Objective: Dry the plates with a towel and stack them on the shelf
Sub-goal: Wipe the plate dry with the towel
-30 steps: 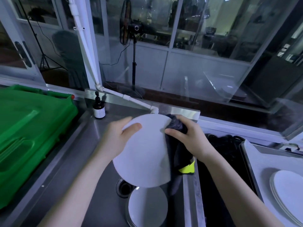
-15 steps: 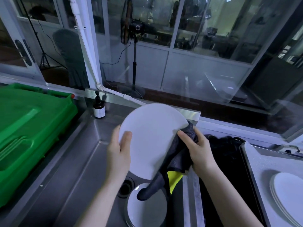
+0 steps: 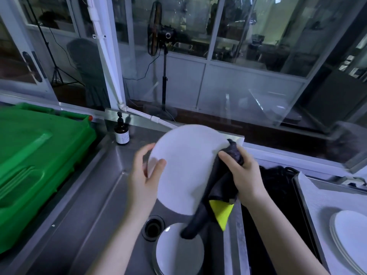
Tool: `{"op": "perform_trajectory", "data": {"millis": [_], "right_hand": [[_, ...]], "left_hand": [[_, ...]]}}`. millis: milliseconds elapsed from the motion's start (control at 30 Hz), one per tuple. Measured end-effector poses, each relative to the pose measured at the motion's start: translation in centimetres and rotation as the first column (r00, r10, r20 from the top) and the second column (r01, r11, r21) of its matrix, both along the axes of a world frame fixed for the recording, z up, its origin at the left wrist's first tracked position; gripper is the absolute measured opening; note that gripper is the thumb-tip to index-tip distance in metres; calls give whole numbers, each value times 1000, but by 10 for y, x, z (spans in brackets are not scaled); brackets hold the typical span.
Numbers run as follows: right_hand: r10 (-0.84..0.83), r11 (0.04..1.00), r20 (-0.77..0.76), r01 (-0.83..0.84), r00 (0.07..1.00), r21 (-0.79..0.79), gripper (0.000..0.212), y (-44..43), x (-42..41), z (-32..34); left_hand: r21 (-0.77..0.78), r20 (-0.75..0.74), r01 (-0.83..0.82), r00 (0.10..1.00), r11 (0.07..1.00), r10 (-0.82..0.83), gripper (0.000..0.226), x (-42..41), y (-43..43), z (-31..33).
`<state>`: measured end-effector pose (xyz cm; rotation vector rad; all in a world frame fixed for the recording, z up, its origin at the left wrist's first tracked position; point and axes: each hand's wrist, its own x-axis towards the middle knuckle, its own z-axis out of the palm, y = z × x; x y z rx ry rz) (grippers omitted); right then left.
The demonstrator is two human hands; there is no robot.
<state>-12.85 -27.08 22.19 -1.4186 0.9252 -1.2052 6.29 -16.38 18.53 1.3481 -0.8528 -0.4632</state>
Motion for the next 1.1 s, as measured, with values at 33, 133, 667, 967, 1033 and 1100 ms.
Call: {"op": "perform_trajectory", "data": {"millis": [33, 133, 667, 967, 1033, 1100], "right_hand": [[-29, 995, 77, 21, 997, 99, 16, 4, 1, -8], [-26, 973, 82, 6, 996, 231, 16, 9, 0, -19], [7, 997, -143, -17, 990, -73, 14, -12, -5, 1], [-10, 979, 4, 9, 1000, 202, 22, 3, 2, -18], [61, 994, -60, -55, 996, 95, 13, -4, -2, -5], [158, 985, -192, -169, 969, -41, 12, -14, -3, 12]], "left_hand": [[-37, -42, 6, 999, 999, -7, 49, -9, 2, -5], [-53, -55, -9, 998, 999, 6, 56, -16, -4, -7], [45, 56, 29, 998, 999, -31, 45, 11, -3, -3], [67, 10, -89, 996, 994, 88, 49, -4, -15, -11], [76, 137, -15, 990, 997, 4, 47, 10, -18, 0], [98, 306, 105, 943, 990, -130, 48, 24, -22, 17]]}}
